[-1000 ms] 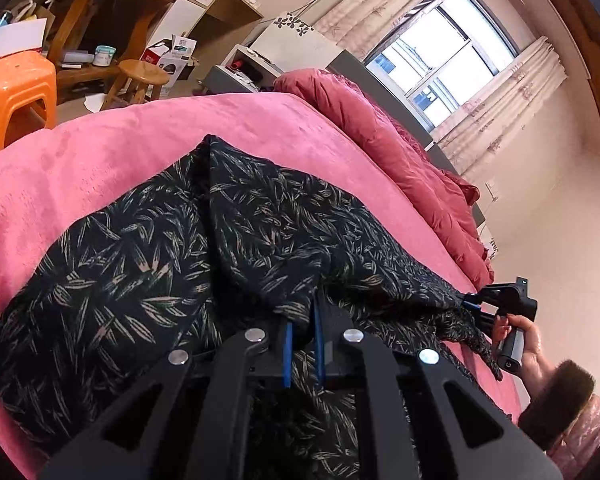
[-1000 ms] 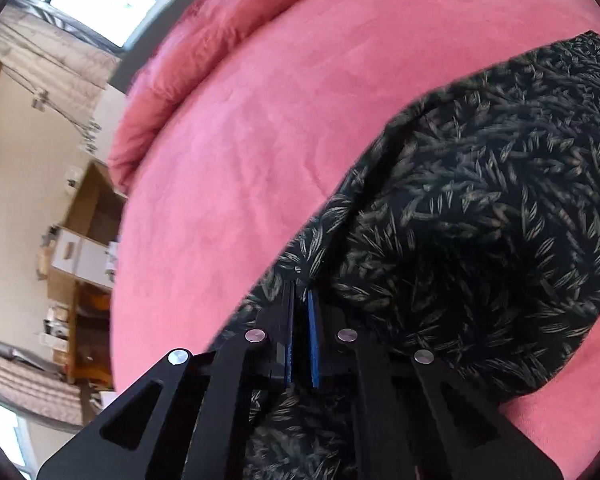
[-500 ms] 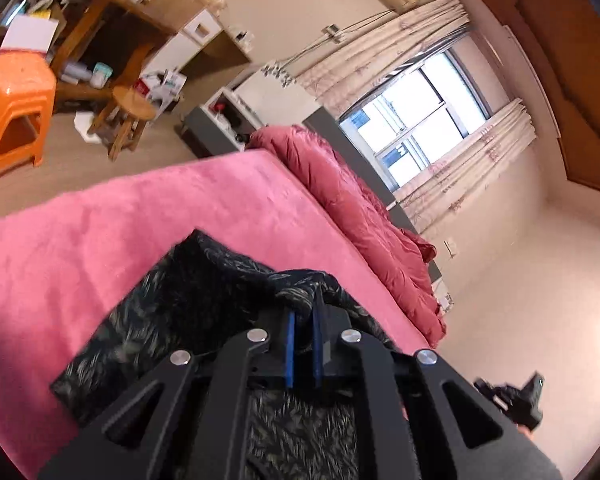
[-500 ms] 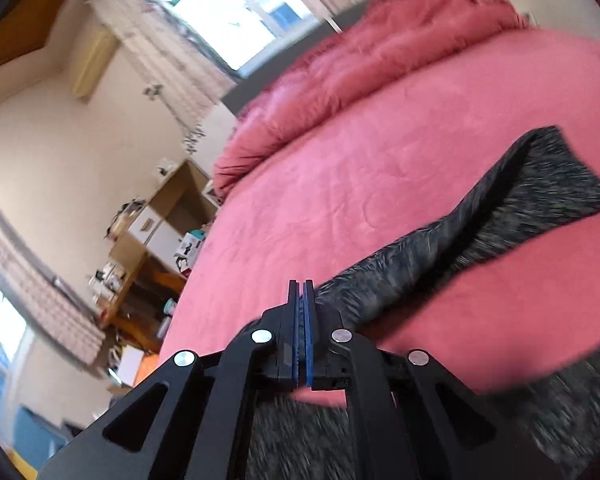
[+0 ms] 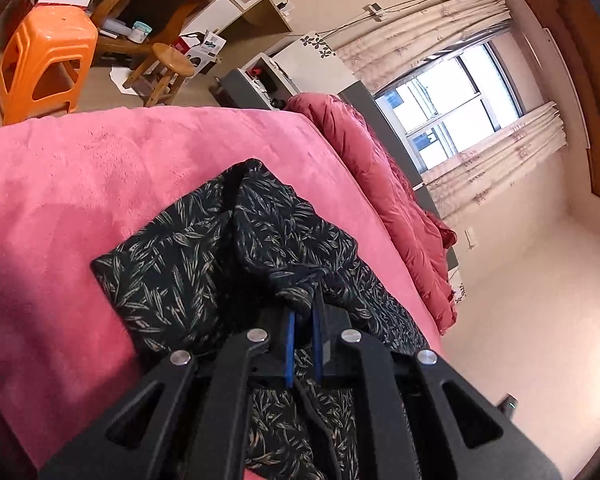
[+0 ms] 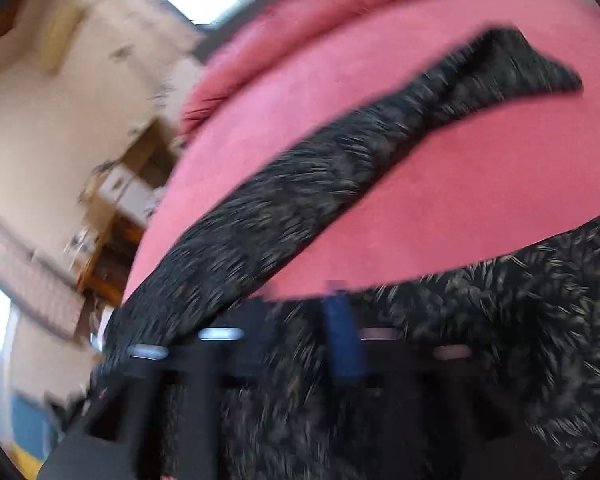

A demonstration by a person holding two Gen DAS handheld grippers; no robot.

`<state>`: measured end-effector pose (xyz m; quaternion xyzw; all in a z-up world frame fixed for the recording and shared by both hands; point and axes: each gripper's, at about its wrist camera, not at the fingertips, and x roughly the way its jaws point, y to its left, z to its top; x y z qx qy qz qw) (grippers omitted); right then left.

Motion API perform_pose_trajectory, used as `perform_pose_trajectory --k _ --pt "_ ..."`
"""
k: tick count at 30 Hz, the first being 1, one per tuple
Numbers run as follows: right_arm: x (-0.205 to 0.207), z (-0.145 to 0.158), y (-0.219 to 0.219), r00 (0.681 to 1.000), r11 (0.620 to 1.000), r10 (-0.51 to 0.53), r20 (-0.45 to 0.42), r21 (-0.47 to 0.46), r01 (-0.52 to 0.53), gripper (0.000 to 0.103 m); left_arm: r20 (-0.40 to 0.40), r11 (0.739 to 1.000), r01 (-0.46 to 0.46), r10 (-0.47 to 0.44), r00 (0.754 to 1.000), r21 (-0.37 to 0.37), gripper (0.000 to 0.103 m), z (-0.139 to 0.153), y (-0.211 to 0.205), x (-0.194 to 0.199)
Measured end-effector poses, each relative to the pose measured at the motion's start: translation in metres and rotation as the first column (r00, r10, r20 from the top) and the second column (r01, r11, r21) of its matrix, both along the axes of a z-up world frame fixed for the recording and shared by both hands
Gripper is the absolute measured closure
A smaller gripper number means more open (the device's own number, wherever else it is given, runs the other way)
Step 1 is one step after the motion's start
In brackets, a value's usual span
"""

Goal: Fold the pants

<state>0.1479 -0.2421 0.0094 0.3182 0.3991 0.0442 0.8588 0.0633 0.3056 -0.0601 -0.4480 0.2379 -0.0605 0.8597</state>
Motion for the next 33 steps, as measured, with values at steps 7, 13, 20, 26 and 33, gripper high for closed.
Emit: perform_pose_trajectory --k 7,13,20,26,33 --pt "0.065 -0.026 -0.033 0.985 0.978 -0.167 -0.045 0.117 0.171 0.063 -0.008 0.999 0.002 -0.002 1.000 -0.043 0.097 -0.008 0.010 0.007" --pt "0.062 -0.001 -0.029 0.989 0.989 -0.144 0.030 0.042 0.143 0.099 0.011 0.998 0.007 -0.007 1.000 -0.060 0.097 -0.002 0.014 0.010" --pt "-0.044 0.067 -0.026 0.973 1.000 -0.004 0.230 -0.022 0.010 0.099 0.090 0.993 -0.039 0.049 0.995 -0.107 0.097 0.015 0.037 -0.010" --pt "-0.127 0.025 -0.016 0.983 0.993 0.055 0.174 -0.113 -0.035 0.099 -0.002 0.982 -0.071 0.071 0.997 -0.176 0.097 -0.010 0.043 -0.029" --pt "-0.133 -0.049 -0.024 0.998 1.000 -0.008 0.059 0.012 0.007 0.099 -0.053 0.998 -0.054 0.053 0.997 -0.018 0.088 -0.001 0.032 -0.036"
